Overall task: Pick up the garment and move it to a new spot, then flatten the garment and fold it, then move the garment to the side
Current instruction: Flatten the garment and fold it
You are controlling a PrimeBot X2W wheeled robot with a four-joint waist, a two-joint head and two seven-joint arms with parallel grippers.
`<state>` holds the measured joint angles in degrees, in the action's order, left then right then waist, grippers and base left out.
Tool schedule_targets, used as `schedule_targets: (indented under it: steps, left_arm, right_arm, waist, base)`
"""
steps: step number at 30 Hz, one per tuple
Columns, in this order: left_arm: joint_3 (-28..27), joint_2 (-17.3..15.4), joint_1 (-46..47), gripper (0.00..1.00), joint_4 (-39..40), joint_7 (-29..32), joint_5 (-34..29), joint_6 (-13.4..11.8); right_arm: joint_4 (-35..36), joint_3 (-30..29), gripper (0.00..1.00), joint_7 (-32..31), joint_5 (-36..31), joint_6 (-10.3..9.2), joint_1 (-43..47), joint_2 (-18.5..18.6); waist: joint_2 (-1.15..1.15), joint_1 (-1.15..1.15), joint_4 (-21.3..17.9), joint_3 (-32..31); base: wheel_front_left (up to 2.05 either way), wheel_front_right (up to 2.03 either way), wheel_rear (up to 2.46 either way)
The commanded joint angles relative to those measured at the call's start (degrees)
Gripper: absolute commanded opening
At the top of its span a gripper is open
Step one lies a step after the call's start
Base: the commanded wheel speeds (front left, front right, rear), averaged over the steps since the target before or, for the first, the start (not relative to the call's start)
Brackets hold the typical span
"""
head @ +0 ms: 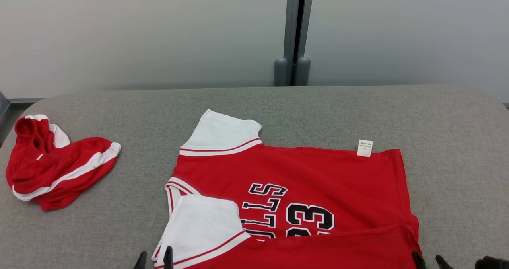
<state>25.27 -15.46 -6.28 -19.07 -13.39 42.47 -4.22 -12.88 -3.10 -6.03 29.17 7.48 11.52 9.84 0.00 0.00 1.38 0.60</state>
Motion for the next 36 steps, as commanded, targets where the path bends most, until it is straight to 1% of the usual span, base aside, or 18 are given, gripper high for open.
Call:
schedule_targets:
  steps: [1,6,9,12,14,16,22,24,26,34,36]
  left_arm:
    - [-0.74,-0.23,1.13,1.0,0.36,-0.64,-0.36,-0.07]
    - [-3.4,-0.61,3.32,1.0,1.59,-1.69,-3.18,0.56]
    - [-5.9,0.1,4.83,1.0,3.17,-1.84,-5.44,0.67]
    - [-8.13,0.35,5.85,1.0,4.95,-1.83,-9.27,0.67]
    - [-9.71,0.79,6.74,1.0,5.61,-1.84,-11.15,0.52]
    - [-11.37,1.21,8.04,1.0,5.73,-1.85,-14.01,1.22]
    - [-13.5,2.48,9.66,1.0,6.15,-1.86,-20.18,2.05]
    - [-13.94,2.86,10.27,1.0,5.62,-1.86,-22.24,2.1]
    - [-14.97,4.04,10.31,1.0,5.47,-1.86,-23.08,2.34]
    - [-18.12,6.66,8.58,1.0,4.36,-1.86,-27.2,4.71]
    - [-18.82,6.92,8.26,1.0,3.63,-1.87,-28.33,4.85]
  right_arm:
    - [0.63,-0.6,1.0,0.46,-0.52,0.03,-0.69,-0.05]
    - [2.93,-1.82,1.0,3.27,-1.47,0.03,-3.1,-0.9]
    - [4.18,-1.04,1.0,6.36,-3.15,0.03,-4.85,-0.64]
    - [4.99,0.27,1.0,9.52,-3.13,0.03,-6.99,-1.37]
    - [5.14,1.16,1.0,11.38,-3.52,0.03,-8.43,-1.61]
    - [4.97,2.17,1.0,14.36,-4.43,0.03,-10.54,-1.84]
    - [3.47,2.53,1.0,19.44,-8.31,0.03,-13.36,-2.7]
    - [3.09,2.59,1.0,20.24,-9.86,0.03,-13.79,-3.03]
    - [2.69,2.57,1.0,20.81,-11.25,0.03,-13.69,-3.52]
    - [1.49,2.4,1.0,21.24,-14.35,0.03,-11.55,-5.28]
    - [1.32,2.29,1.0,21.26,-14.88,0.03,-11.02,-5.59]
  waist:
    - [0.0,0.0,-0.13,0.02]
    - [0.0,0.0,-0.88,0.04]
    - [0.0,0.0,-1.31,0.03]
    - [0.0,0.0,-1.92,0.23]
    - [0.0,0.0,-2.23,0.37]
    - [0.0,0.0,-2.63,0.54]
    - [0.0,0.0,-2.97,0.25]
    - [0.0,0.0,-2.98,0.09]
    - [0.0,0.0,-2.92,-0.05]
    - [0.0,0.0,-2.41,-0.27]
    - [0.0,0.0,-2.24,-0.24]
  base:
    - [0.0,0.0,0.0]
    - [0.0,0.0,0.0]
    - [0.0,0.0,0.0]
    - [0.0,0.0,0.0]
    - [0.0,0.0,0.0]
    - [0.0,0.0,0.0]
    - [0.0,0.0,0.0]
    - [0.0,0.0,0.0]
    - [0.0,0.0,0.0]
    - [0.0,0.0,0.0]
    - [0.0,0.0,0.0]
